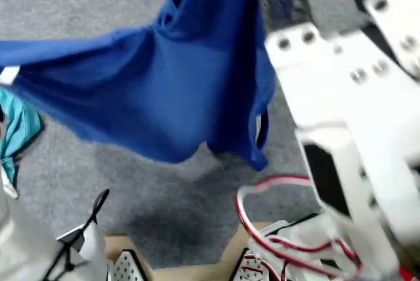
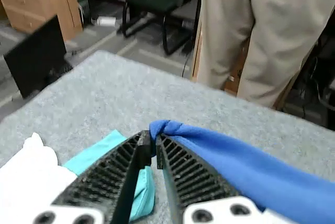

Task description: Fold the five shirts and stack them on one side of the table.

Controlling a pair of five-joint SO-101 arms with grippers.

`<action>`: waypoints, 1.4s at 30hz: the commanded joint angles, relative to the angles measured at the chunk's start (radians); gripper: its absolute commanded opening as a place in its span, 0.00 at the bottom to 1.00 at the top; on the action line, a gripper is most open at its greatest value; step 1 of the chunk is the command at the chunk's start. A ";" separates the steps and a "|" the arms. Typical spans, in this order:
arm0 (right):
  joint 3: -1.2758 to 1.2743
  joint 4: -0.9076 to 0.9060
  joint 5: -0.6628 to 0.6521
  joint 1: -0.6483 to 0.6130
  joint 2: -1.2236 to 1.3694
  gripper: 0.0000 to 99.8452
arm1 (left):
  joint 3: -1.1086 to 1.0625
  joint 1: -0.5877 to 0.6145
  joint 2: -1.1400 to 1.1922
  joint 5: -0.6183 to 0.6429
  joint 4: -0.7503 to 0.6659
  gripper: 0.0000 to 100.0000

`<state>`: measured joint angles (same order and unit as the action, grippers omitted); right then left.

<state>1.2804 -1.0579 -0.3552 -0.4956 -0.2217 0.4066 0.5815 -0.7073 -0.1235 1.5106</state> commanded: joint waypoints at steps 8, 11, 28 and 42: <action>0.213 -0.094 -0.012 -0.012 -0.001 0.01 | -0.002 0.008 -0.168 0.005 -0.064 0.02; 0.237 -0.091 -0.011 -0.012 -0.001 0.01 | 0.000 0.008 -0.194 0.005 -0.064 0.02; -0.136 -0.071 -0.006 0.147 0.128 0.01 | -0.310 0.005 -0.182 0.005 -0.295 0.02; -0.484 0.218 -0.006 0.259 0.512 0.01 | -1.238 -0.163 -0.108 -0.058 -1.152 0.02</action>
<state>0.8109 -0.9291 -0.3552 -0.2593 0.2355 -0.6935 0.4557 -0.8516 -0.1373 0.5639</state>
